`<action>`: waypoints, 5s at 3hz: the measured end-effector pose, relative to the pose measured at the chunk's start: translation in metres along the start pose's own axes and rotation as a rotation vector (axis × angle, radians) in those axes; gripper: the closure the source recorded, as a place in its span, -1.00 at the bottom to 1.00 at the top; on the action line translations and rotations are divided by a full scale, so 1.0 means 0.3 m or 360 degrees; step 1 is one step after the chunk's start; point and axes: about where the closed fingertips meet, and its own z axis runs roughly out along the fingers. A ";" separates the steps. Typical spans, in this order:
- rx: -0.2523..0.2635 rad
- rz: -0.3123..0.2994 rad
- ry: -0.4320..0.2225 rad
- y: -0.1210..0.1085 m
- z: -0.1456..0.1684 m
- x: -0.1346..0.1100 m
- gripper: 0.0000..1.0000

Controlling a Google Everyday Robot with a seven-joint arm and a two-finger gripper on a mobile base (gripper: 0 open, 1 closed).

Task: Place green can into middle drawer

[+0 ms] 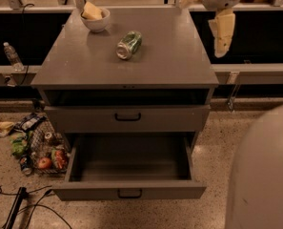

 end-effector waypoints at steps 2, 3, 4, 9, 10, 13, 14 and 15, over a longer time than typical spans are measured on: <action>0.0237 -0.0214 -0.0055 -0.137 -0.044 -0.032 -1.00; 0.0329 -0.0525 -0.0085 -0.205 -0.046 -0.153 -1.00; 0.0404 -0.0819 -0.0170 -0.221 -0.011 -0.252 -1.00; 0.0609 -0.1039 0.0482 -0.563 0.144 -0.368 -1.00; 0.0417 -0.1076 0.0515 -0.627 0.224 -0.367 -1.00; -0.0037 -0.1239 0.0454 -0.625 0.483 -0.338 -1.00; -0.0105 -0.1302 0.0397 -0.626 0.548 -0.352 -1.00; -0.0126 -0.1468 0.0300 -0.639 0.614 -0.416 -0.58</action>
Offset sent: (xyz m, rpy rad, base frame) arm 0.0219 0.0198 0.0217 0.0617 -0.1209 0.1881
